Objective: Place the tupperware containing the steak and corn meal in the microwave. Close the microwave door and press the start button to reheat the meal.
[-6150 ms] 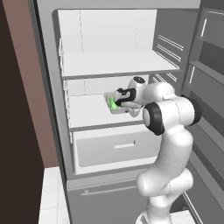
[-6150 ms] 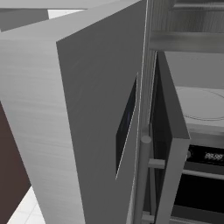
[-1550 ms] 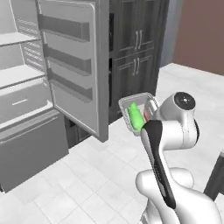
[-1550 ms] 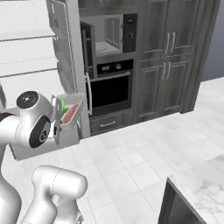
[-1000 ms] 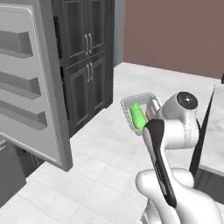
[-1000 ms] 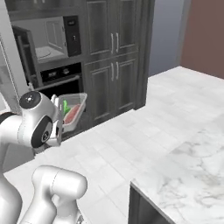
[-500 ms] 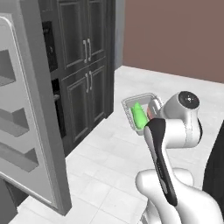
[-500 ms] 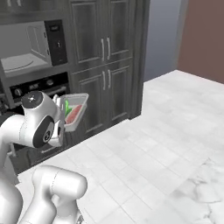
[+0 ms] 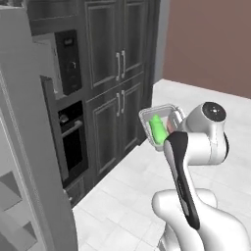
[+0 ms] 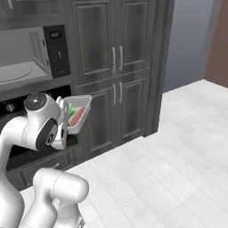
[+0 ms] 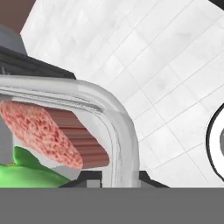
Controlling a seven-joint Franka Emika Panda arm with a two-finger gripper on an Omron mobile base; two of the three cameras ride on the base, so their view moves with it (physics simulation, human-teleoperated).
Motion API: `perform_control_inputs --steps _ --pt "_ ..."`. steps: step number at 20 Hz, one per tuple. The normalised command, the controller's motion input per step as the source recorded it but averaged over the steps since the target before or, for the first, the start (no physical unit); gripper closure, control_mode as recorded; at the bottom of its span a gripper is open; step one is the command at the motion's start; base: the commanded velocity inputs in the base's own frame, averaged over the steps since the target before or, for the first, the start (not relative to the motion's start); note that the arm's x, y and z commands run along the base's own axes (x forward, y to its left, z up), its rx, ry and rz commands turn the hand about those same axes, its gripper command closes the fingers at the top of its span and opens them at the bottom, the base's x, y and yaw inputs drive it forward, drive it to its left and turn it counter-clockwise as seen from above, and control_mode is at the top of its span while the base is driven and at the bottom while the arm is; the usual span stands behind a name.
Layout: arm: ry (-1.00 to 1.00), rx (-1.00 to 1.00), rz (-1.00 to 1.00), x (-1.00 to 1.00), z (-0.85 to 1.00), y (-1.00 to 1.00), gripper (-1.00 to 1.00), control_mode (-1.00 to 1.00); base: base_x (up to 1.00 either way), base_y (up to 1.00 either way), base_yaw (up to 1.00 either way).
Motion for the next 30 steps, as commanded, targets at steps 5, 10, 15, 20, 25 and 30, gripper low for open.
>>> perform_control_inputs --steps 5,10,15,20,25,30 --pt "0.00 0.00 0.00 0.00 0.00 0.00 1.00 1.00 1.00 -0.02 0.50" --pt "0.00 0.00 0.00 0.00 0.00 0.00 1.00 1.00 1.00 -0.23 0.54" --pt "0.00 0.00 0.00 0.00 0.00 0.00 1.00 1.00 0.98 -0.37 0.54" --pt "0.00 0.00 0.00 0.00 0.00 0.00 1.00 1.00 0.40 -0.26 0.62" --pt "0.00 0.00 0.00 0.00 0.00 0.00 1.00 1.00 0.00 -0.03 0.61" --pt "0.00 0.00 0.00 0.00 0.00 0.00 1.00 1.00 0.11 -0.32 0.54"
